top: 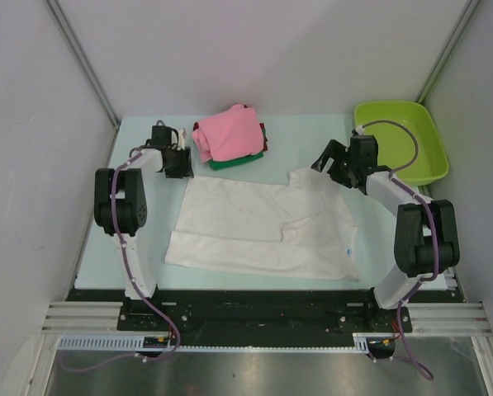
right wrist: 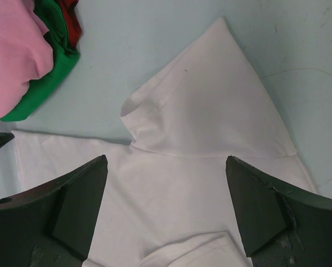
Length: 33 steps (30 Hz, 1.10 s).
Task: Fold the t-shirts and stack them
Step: Fold the tshirt
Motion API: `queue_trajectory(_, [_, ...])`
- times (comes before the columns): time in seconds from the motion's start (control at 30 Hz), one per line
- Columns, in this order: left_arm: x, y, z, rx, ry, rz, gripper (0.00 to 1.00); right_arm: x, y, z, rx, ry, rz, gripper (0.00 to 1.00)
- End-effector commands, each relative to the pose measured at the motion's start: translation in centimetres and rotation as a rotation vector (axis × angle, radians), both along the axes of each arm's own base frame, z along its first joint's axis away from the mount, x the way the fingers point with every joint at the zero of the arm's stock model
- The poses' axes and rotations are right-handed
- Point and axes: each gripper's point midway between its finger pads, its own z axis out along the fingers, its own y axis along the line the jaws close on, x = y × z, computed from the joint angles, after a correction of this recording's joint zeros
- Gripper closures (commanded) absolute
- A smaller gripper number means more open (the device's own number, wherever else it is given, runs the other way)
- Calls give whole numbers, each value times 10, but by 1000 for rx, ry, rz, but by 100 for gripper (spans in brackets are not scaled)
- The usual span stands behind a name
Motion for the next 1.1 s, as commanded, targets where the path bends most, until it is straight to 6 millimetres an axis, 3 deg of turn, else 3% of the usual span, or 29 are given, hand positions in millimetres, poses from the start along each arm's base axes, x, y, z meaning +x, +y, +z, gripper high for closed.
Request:
queue_trajectory(0.0, [-1,-9,14,0,-49,-96,50,9,2,24,-3,-65,10,8])
queue_trajectory(0.33, [-6,-44,-4,3,-1,-192,49,9,1,18,-5,-47,11,8])
queue_trajectory(0.47, [-8,-44,-6,18,4,-194,51,9,1,18,0,-46,11,8])
queue_trajectory(0.53, [-8,-42,-6,24,2,-189,55,9,1,17,0,-45,13,8])
queue_trajectory(0.73, [-9,-40,-10,20,13,-187,80,8,1,13,-3,-31,12,8])
queue_trajectory(0.77, [-9,-38,-10,21,15,-180,93,8,1,12,-4,-30,11,8])
queue_trajectory(0.8, [-9,-37,-10,23,14,-175,100,9,0,11,-7,-29,8,8])
queue_trajectory(0.97, [-5,-25,-4,30,3,-127,100,14,-5,0,-13,-17,-21,9])
queue_trajectory(1.07, [-3,-16,2,47,-16,-90,100,22,-19,-14,-32,15,-72,9])
